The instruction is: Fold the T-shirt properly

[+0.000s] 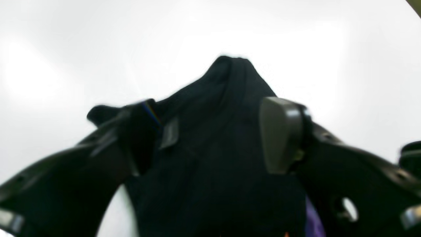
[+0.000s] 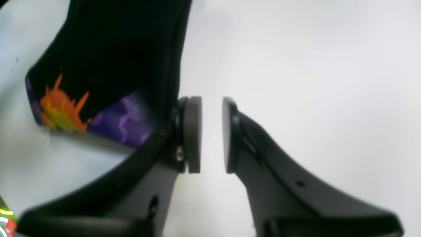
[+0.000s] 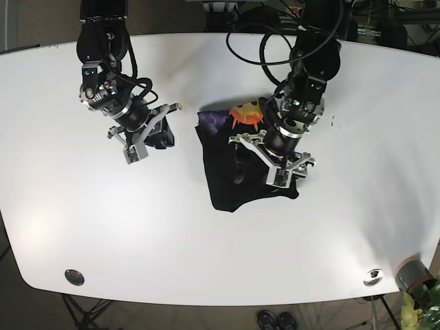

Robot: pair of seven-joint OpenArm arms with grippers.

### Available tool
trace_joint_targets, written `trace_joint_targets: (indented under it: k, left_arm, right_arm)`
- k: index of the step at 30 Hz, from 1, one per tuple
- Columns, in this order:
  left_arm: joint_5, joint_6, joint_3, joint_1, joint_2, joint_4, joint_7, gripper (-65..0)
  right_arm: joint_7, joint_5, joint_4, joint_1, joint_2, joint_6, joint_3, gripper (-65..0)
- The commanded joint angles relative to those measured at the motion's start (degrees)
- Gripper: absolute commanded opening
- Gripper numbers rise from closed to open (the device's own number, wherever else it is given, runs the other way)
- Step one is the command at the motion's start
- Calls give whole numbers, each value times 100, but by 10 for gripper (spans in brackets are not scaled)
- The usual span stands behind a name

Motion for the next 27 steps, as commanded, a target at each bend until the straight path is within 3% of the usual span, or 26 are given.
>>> trace_joint_targets:
  k: [1, 5, 15, 21, 27]
  left_arm:
    - [174, 565, 351, -155, 104, -77, -172, -129]
    - [358, 1400, 667, -366, 341, -481, -172, -94]
    - [1035, 2262, 1247, -682, 833, -1563, -190, -83]
    - [1027, 2227, 1449, -797, 807, -2794, -814, -82]
    - [1009, 1137, 1388, -841, 288, -3514, -1034, -88]
  right_arm:
    - [153, 86, 101, 69, 39, 27, 350, -556]
    - [144, 86, 92, 69, 39, 27, 596, -556]
    - [144, 86, 84, 52, 39, 27, 631, -556]
    - [144, 86, 84, 52, 39, 27, 614, -556]
    - [144, 86, 101, 61, 30, 27, 614, -556]
